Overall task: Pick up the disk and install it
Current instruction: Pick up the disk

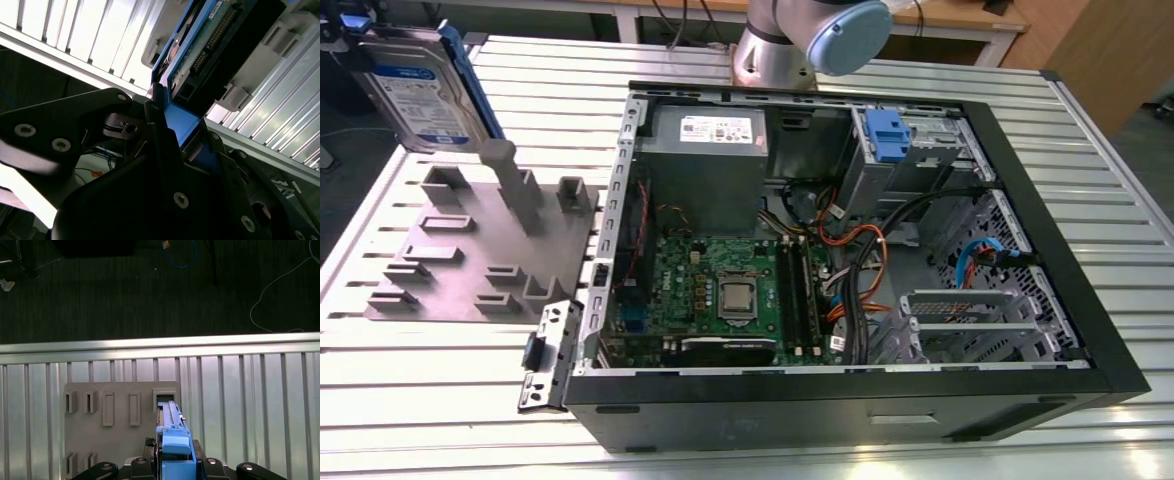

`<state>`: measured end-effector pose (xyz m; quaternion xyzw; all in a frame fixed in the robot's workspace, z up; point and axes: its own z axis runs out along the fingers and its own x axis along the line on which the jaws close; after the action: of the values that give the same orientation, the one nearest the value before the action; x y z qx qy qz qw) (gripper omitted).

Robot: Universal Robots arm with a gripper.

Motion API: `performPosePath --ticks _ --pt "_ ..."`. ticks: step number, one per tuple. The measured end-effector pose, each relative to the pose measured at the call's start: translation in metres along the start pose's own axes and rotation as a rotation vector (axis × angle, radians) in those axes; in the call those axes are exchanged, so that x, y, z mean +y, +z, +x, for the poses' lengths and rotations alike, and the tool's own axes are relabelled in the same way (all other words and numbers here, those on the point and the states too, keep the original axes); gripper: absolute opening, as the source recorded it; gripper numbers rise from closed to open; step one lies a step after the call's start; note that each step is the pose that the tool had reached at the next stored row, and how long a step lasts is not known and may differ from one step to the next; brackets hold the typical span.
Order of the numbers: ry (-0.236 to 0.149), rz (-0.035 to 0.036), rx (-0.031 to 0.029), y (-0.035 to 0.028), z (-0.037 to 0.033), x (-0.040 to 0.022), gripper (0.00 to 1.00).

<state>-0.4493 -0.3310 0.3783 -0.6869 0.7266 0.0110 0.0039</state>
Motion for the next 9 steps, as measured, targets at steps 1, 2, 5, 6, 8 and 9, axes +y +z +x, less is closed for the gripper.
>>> performPosePath --ticks 1,2,5,6,8,9 --pt "0.0 0.0 0.0 -0.0006 0.0 0.0 0.37" --pt "0.0 0.0001 0.0 -0.0009 0.0 0.0 0.37" --pt "0.0 -0.0001 0.0 -0.0012 0.0 0.0 0.37" --pt "0.0 0.0 0.0 -0.0012 0.0 0.0 0.37" --pt "0.0 0.0 0.0 -0.0014 0.0 0.0001 0.37" --pt "0.0 -0.0001 0.0001 -0.0016 0.0 0.0 0.37"
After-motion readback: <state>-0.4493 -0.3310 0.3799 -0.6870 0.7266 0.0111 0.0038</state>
